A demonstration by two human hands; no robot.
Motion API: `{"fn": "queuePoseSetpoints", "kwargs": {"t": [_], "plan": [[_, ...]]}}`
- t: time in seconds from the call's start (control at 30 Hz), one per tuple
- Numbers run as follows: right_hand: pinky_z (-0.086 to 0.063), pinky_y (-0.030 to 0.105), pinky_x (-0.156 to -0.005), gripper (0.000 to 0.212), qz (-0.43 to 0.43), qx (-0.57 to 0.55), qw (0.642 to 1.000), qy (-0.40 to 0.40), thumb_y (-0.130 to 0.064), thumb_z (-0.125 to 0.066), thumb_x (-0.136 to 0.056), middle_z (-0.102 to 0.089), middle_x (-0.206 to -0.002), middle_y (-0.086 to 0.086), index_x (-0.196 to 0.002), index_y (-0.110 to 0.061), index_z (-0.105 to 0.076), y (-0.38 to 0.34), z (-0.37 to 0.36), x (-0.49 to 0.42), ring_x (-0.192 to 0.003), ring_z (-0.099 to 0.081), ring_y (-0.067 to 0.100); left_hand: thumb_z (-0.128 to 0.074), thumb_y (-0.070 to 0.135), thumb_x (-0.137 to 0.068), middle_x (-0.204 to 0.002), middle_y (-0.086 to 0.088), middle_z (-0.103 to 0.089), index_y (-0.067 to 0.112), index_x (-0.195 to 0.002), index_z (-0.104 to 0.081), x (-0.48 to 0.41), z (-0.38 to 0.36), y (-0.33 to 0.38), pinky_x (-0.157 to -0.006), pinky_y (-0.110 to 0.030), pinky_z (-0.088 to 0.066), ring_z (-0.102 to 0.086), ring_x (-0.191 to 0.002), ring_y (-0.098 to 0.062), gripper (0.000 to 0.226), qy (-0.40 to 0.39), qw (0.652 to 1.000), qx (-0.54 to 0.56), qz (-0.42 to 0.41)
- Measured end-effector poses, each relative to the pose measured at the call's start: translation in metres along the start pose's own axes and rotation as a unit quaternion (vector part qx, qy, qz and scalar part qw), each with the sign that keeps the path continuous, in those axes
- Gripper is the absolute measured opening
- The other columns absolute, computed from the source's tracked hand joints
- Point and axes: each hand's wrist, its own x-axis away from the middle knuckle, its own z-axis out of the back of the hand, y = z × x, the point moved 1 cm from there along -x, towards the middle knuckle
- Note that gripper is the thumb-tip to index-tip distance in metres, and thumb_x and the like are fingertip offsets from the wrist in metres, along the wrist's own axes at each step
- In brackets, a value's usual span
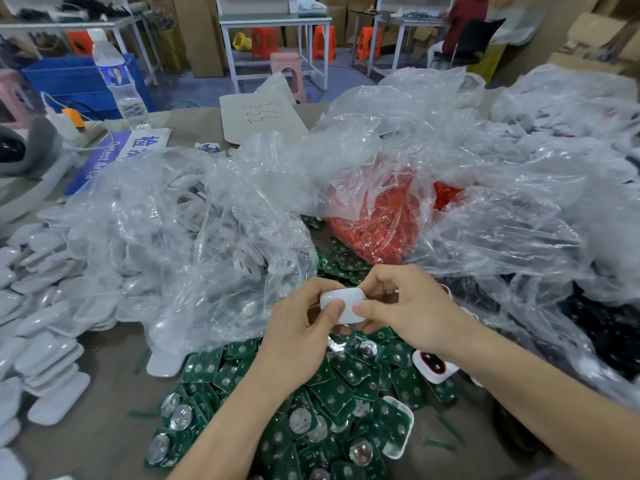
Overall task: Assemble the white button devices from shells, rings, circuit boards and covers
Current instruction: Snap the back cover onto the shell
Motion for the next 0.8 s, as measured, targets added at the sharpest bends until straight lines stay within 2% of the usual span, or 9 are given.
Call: {"fn": "queuePoseSetpoints", "kwargs": {"t": [0.1, 0.2, 0.3, 0.4, 0.47, 0.57, 0.67, 0.73, 0.8], "plan": [[-0.060, 0.041, -0.070, 0.007, 0.016, 0.017, 1.000, 0.014, -0.002, -0.070, -0.084, -0.073, -0.076, 0.011, -0.084, -0.003, -0.062, 0.002, -0.005, 0.000, -0.064, -0.071, 0.022, -0.056, 0.008, -0.097, -0.085, 0.009, -0.071, 0.027, -0.095, -0.065, 0.001, 0.000, -0.001, -0.073, -0.038, -0.058, -0.069, -0.074, -0.010, 0.021, 0.017, 0.998, -0.053, -0.022], [-0.059, 0.041, -0.071, 0.007, 0.036, 0.028, 0.999, 0.027, -0.004, -0.069, -0.085, -0.073, -0.075, 0.009, -0.085, -0.004, -0.062, 0.002, -0.007, -0.002, -0.063, -0.071, 0.018, -0.056, 0.010, -0.097, -0.086, 0.010, -0.071, 0.028, -0.097, -0.065, -0.001, 0.002, -0.002, -0.075, -0.042, -0.056, -0.068, -0.078, -0.012, 0.020, 0.023, 0.997, -0.066, -0.027], [-0.060, 0.038, -0.069, 0.008, 0.016, -0.039, 0.999, 0.024, -0.005, -0.068, -0.087, -0.072, -0.081, 0.013, -0.089, -0.002, -0.061, 0.001, -0.005, -0.004, -0.065, -0.071, 0.022, -0.057, 0.013, -0.097, -0.093, 0.002, -0.073, 0.022, -0.106, -0.067, -0.004, 0.004, 0.000, -0.078, -0.037, -0.059, -0.071, -0.087, -0.017, 0.016, 0.040, 0.999, 0.025, 0.013], [-0.060, 0.031, -0.063, 0.009, -0.016, -0.162, 0.986, -0.021, -0.004, -0.065, -0.088, -0.071, -0.079, 0.017, -0.086, 0.001, -0.058, -0.003, -0.008, -0.002, -0.061, -0.070, 0.025, -0.051, 0.019, -0.099, -0.073, -0.003, -0.072, 0.015, -0.104, -0.067, -0.005, 0.011, 0.002, -0.057, -0.023, -0.054, -0.068, -0.060, -0.015, 0.018, 0.036, 0.998, 0.041, 0.028], [-0.058, 0.030, -0.054, 0.013, -0.032, -0.132, 0.987, -0.082, -0.009, -0.061, -0.093, -0.068, -0.069, 0.015, -0.082, -0.002, -0.058, -0.005, -0.010, -0.001, -0.054, -0.067, 0.026, -0.045, 0.022, -0.102, -0.055, 0.001, -0.061, 0.014, -0.094, -0.066, -0.004, 0.012, 0.001, -0.043, -0.019, -0.041, -0.052, -0.043, -0.010, 0.024, 0.020, 1.000, -0.011, 0.005], [-0.041, 0.019, -0.038, 0.027, -0.013, -0.036, 0.984, -0.172, -0.020, -0.055, -0.097, -0.057, -0.050, 0.001, -0.074, -0.006, -0.060, -0.011, -0.010, -0.002, -0.038, -0.052, 0.012, -0.041, 0.027, -0.102, -0.052, 0.006, -0.050, 0.012, -0.090, -0.064, -0.003, 0.010, 0.004, -0.039, -0.017, -0.030, -0.038, -0.039, -0.006, 0.030, 0.014, 1.000, -0.003, -0.003], [-0.028, 0.012, -0.039, 0.034, 0.011, -0.073, 0.986, -0.148, -0.016, -0.053, -0.098, -0.045, -0.041, -0.009, -0.066, -0.007, -0.057, -0.014, -0.009, -0.003, -0.034, -0.035, 0.002, -0.044, 0.041, -0.091, -0.048, 0.003, -0.040, 0.010, -0.096, -0.065, -0.001, 0.012, 0.008, -0.037, -0.017, -0.028, -0.029, -0.038, -0.008, 0.038, -0.015, 0.990, 0.135, 0.029], [-0.026, 0.012, -0.042, 0.035, 0.032, -0.112, 0.987, -0.113, -0.013, -0.054, -0.097, -0.042, -0.041, -0.010, -0.063, -0.007, -0.055, -0.013, -0.010, -0.004, -0.036, -0.032, 0.003, -0.045, 0.045, -0.089, -0.047, 0.004, -0.034, 0.015, -0.086, -0.065, 0.001, 0.010, 0.011, -0.037, -0.019, -0.026, -0.026, -0.038, -0.010, 0.036, -0.043, 0.981, 0.185, 0.037], [-0.024, 0.019, -0.045, 0.035, 0.047, -0.124, 0.988, -0.083, -0.014, -0.055, -0.096, -0.038, -0.043, -0.005, -0.063, -0.004, -0.054, -0.010, -0.012, -0.003, -0.040, -0.030, 0.010, -0.045, 0.045, -0.088, -0.045, 0.004, -0.033, 0.019, -0.075, -0.065, 0.000, 0.007, 0.011, -0.037, -0.018, -0.025, -0.025, -0.037, -0.009, 0.036, -0.044, 0.979, 0.192, 0.044]]}}
